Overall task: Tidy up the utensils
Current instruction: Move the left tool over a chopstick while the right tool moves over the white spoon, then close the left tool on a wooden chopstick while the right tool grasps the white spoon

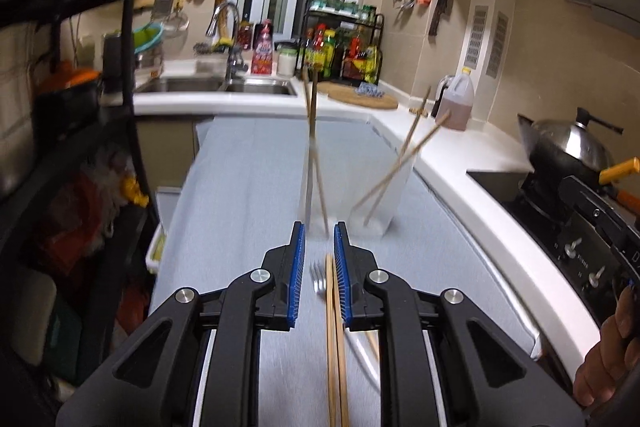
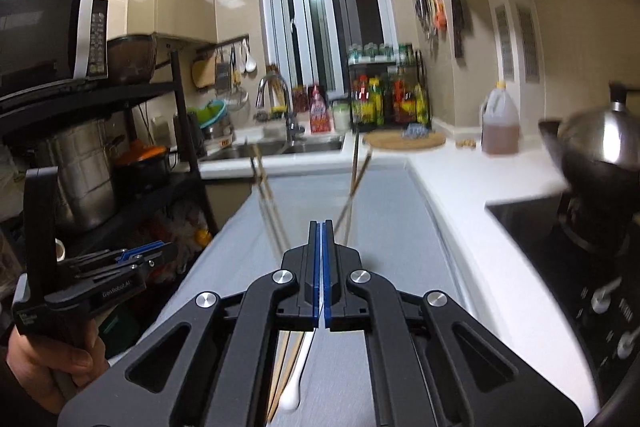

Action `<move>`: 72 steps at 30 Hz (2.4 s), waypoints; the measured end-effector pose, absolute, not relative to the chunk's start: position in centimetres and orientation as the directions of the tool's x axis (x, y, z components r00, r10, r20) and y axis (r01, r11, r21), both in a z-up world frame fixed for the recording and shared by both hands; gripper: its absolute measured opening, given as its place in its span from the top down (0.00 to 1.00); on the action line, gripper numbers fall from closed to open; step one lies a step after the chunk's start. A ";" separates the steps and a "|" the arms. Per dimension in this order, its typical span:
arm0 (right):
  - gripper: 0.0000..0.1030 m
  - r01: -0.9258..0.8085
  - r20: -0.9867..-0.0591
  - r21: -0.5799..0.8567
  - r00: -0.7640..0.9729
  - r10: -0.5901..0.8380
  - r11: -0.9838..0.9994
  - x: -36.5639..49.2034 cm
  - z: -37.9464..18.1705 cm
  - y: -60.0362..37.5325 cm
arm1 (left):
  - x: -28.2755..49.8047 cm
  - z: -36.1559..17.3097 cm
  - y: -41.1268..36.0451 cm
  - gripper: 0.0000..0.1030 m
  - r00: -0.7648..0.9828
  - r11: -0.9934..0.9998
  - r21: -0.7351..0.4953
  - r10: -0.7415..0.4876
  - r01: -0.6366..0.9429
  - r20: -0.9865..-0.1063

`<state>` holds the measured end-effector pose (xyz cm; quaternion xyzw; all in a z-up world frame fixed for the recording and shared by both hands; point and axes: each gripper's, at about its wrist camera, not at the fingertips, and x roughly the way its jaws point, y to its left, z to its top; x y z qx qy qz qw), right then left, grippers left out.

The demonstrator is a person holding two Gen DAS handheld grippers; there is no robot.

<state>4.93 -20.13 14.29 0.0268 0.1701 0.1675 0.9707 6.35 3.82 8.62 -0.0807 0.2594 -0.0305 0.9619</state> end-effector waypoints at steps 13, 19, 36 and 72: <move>0.93 -0.319 -0.597 0.213 0.706 0.382 0.923 7.2 0.7 -16.2 | 2.2 -1.3 2.4 0.87 0.778 0.981 -0.194 -0.109 -0.017 -0.619; 0.68 -0.308 -0.651 0.213 0.663 0.370 0.927 7.5 -2.1 -15.5 | 2.3 -2.0 2.5 0.87 0.770 0.980 -0.198 -0.110 -0.021 -0.628; 0.80 -0.300 -0.658 0.098 0.696 0.288 0.949 6.3 -2.2 -15.9 | 2.8 -2.9 1.7 0.86 0.756 0.983 -0.182 -0.117 -0.004 -0.644; 0.73 -0.184 -0.633 0.011 0.760 0.150 0.983 5.4 -2.5 -20.4 | 3.8 -3.8 -0.9 0.93 0.748 0.999 -0.033 -0.035 0.018 -0.663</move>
